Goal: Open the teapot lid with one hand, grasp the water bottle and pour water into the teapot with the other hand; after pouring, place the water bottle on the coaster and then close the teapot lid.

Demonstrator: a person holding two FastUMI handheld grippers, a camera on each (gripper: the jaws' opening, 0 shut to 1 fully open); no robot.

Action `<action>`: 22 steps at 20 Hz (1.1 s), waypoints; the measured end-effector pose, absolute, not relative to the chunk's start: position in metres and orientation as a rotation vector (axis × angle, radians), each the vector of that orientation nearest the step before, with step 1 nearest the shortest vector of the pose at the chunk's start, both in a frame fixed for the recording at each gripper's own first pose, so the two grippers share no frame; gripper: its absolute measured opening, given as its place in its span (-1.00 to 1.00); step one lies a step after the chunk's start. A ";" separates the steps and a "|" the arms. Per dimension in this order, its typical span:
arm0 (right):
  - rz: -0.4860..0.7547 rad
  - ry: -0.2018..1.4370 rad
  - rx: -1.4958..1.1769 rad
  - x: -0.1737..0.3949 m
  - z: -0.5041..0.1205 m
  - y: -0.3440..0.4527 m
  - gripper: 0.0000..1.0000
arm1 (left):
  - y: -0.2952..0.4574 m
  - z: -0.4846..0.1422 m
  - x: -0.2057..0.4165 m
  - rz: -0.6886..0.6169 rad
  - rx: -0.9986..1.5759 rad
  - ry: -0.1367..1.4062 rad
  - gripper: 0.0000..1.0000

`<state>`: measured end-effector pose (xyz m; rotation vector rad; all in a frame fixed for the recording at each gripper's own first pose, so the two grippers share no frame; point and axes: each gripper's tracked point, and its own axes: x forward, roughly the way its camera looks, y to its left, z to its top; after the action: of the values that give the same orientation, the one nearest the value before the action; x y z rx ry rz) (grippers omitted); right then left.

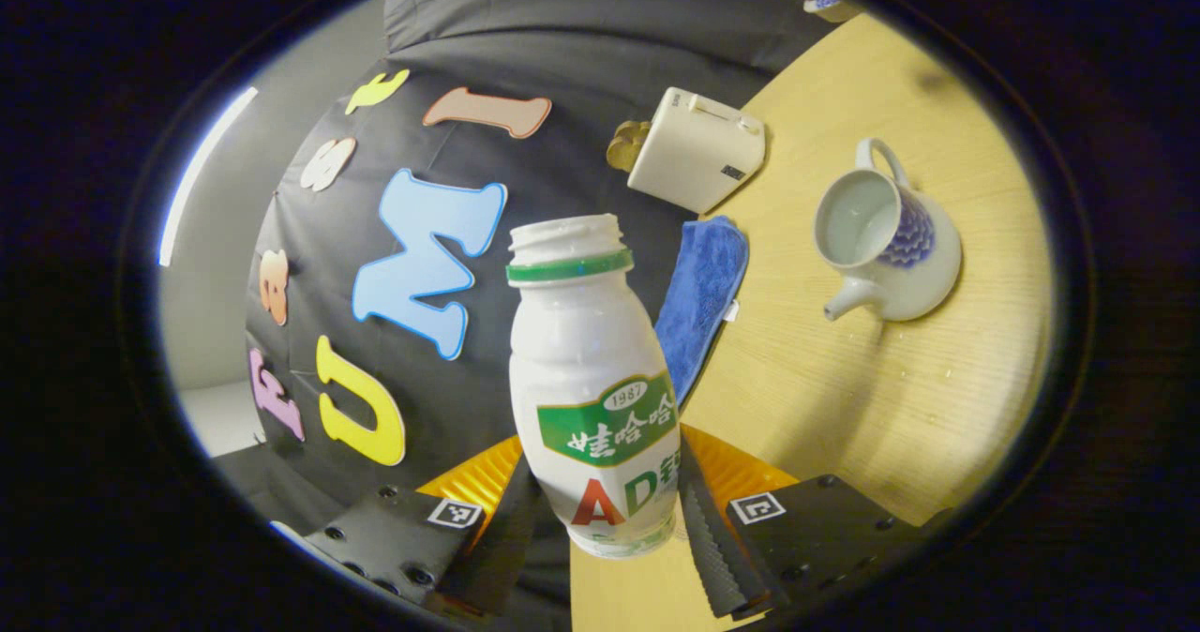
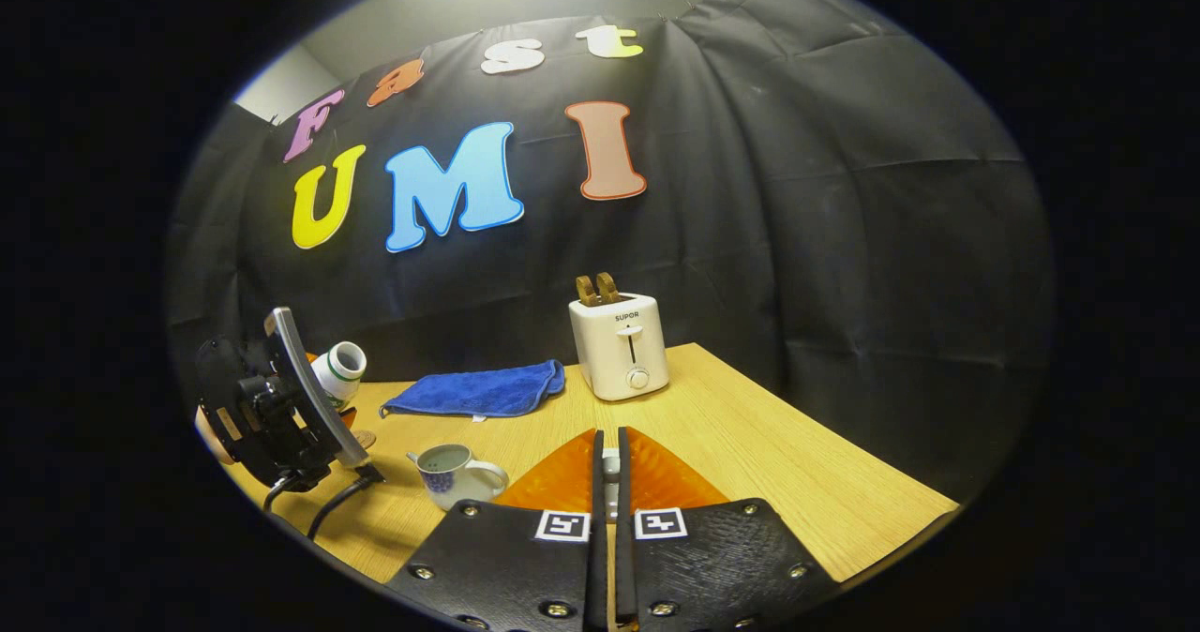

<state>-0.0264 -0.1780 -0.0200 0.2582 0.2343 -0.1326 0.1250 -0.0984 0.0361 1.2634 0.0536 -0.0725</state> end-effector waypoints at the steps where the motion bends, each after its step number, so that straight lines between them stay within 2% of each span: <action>1: -0.133 0.235 0.255 -0.027 -0.020 -0.180 -0.94 | -0.102 0.035 0.125 -0.074 1.290 0.049 0.52; 2: -0.133 0.236 0.254 -0.028 -0.022 -0.181 -0.94 | -0.106 0.035 0.126 -0.073 1.319 0.045 0.52; 4: -0.131 0.238 0.258 -0.030 -0.023 -0.183 -0.94 | -0.111 0.034 0.128 -0.073 1.370 0.033 0.70; 15: -0.140 0.248 0.264 -0.036 -0.031 -0.194 -0.94 | -0.121 0.039 0.130 -0.087 1.560 -0.004 0.70; 16: -0.137 0.249 0.265 -0.037 -0.032 -0.193 -0.94 | -0.121 0.040 0.130 -0.084 1.577 -0.008 0.61; 17: -0.135 0.251 0.264 -0.037 -0.032 -0.192 -0.94 | -0.121 0.042 0.132 -0.080 1.599 -0.010 0.61; 18: -0.133 0.252 0.263 -0.037 -0.033 -0.192 -0.94 | -0.121 0.043 0.133 -0.078 1.623 -0.014 0.70; 22: -0.132 0.255 0.267 -0.039 -0.035 -0.193 -0.94 | -0.122 0.047 0.135 -0.076 1.695 -0.024 0.70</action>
<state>-0.0387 -0.1930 -0.0347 0.2673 0.2546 -0.1316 0.1352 -0.1222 0.0467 1.6950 -0.0240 -0.0756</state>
